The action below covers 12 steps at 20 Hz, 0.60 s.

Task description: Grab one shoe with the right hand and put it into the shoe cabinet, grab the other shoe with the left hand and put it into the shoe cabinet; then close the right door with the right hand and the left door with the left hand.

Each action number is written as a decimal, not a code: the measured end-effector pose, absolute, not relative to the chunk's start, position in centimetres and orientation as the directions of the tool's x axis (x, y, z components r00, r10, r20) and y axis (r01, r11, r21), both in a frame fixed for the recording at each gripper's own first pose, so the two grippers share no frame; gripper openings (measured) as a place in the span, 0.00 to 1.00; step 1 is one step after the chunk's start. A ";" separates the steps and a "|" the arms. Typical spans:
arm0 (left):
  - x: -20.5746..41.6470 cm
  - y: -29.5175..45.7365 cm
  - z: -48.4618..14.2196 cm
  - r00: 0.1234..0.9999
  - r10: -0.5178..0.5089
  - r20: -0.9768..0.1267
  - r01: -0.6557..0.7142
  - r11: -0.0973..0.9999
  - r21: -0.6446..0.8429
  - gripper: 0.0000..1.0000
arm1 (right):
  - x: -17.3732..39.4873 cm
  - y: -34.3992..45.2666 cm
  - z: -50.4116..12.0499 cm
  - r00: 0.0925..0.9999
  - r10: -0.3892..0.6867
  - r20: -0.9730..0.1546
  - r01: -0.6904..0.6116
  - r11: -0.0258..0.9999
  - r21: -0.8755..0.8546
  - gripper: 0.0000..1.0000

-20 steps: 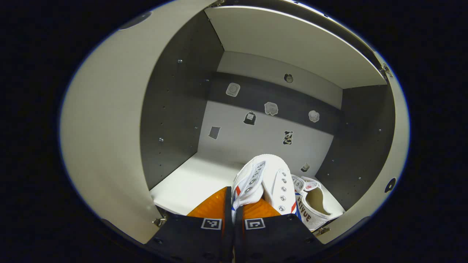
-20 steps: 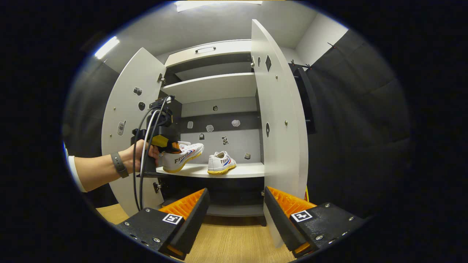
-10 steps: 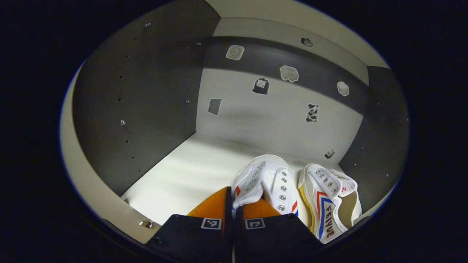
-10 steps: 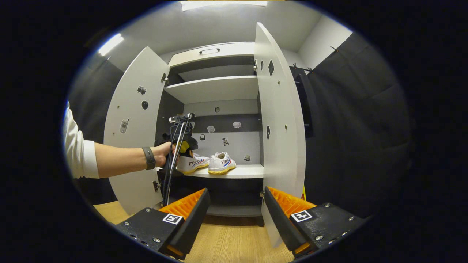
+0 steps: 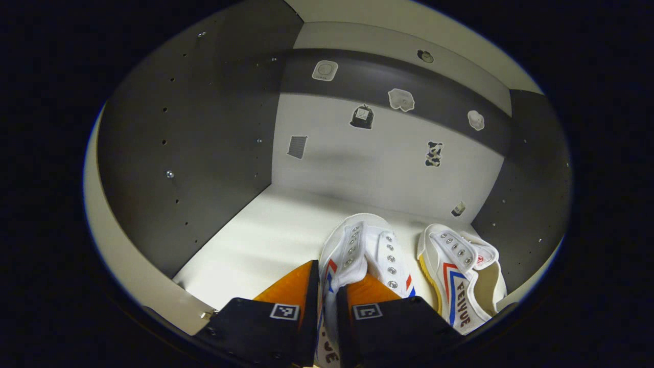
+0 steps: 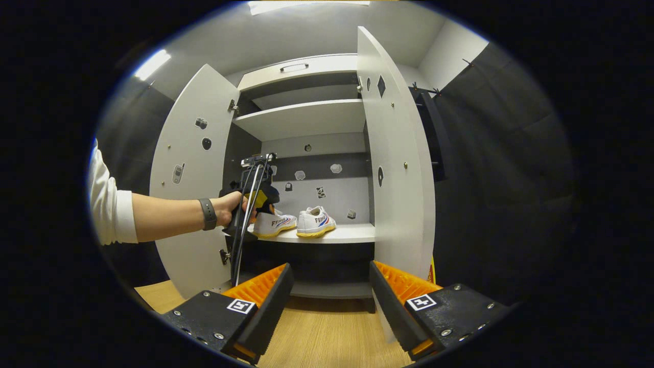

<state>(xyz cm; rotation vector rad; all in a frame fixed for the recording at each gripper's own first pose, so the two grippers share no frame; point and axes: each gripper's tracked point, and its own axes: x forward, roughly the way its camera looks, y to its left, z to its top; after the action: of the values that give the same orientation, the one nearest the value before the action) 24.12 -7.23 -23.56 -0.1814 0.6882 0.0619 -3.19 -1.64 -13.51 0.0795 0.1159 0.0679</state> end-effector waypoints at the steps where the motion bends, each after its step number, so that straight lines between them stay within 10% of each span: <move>1: 23.9 -7.2 -23.3 0.768 0.000 -0.641 -0.109 0.985 -0.130 0.31 | -3.1 -1.6 -13.5 0.991 0.074 -0.114 -0.065 0.994 0.088 0.92; 12: 20.5 -5.9 -16.9 0.849 -0.005 -0.529 -0.054 0.994 -0.096 0.92 | -2.6 -0.8 -13.5 0.989 0.101 -0.112 -0.088 0.989 0.115 0.92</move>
<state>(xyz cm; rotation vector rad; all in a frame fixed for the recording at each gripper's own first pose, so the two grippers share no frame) 20.47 -5.88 -16.88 -0.1091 0.5570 0.0257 -2.58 -0.79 -13.51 0.1100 0.1178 0.0947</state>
